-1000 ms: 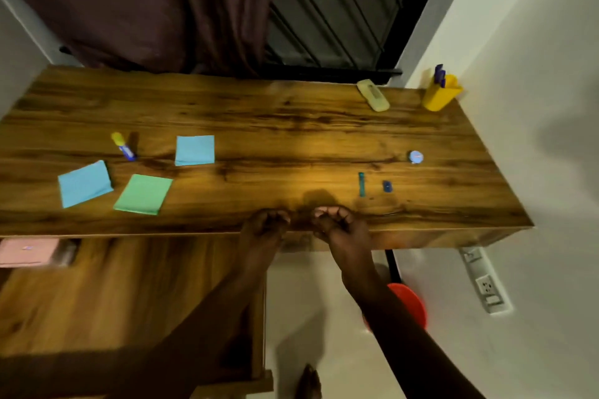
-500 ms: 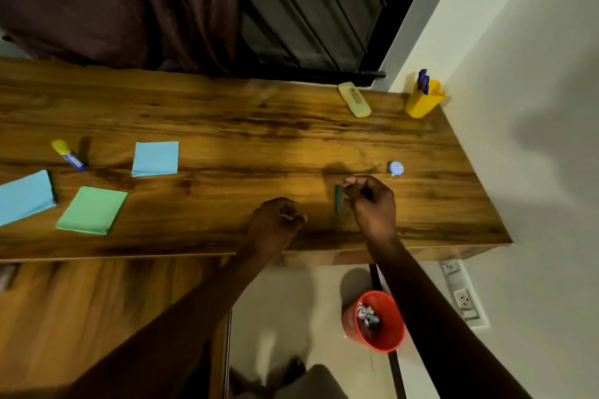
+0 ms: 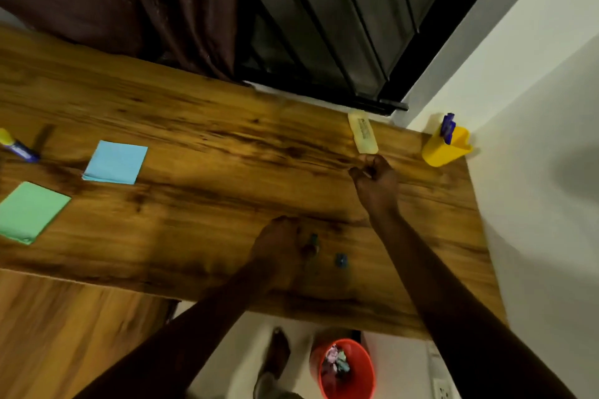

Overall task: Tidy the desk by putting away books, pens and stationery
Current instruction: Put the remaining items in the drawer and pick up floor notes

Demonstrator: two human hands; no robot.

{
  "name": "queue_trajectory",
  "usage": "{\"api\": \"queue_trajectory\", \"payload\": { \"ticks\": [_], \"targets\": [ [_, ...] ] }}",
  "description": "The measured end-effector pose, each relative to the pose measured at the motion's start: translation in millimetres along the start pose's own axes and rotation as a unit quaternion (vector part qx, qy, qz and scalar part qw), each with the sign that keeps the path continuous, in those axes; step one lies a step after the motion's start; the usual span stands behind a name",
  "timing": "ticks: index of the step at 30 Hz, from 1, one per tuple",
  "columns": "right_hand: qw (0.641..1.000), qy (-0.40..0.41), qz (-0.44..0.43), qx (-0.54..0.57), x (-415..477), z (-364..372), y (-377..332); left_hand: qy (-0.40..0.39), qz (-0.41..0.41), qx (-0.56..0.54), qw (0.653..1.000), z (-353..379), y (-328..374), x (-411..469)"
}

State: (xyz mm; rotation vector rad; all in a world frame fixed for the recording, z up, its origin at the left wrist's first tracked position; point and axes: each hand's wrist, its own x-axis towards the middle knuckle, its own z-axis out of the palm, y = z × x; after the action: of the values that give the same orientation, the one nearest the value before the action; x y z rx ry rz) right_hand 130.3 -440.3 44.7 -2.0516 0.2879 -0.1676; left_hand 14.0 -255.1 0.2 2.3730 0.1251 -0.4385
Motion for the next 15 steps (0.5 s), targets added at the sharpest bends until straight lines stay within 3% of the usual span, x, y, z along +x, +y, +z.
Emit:
{"api": "queue_trajectory", "payload": {
  "ticks": [5,15],
  "targets": [
    [0.997,-0.014,0.014,-0.073,79,0,15,-0.030,-0.010,0.111,0.993,19,25,20],
    [0.982,-0.064,0.052,-0.170,186,9,24,-0.018,-0.051,0.122,0.991,20,41,34]
  ]
}}
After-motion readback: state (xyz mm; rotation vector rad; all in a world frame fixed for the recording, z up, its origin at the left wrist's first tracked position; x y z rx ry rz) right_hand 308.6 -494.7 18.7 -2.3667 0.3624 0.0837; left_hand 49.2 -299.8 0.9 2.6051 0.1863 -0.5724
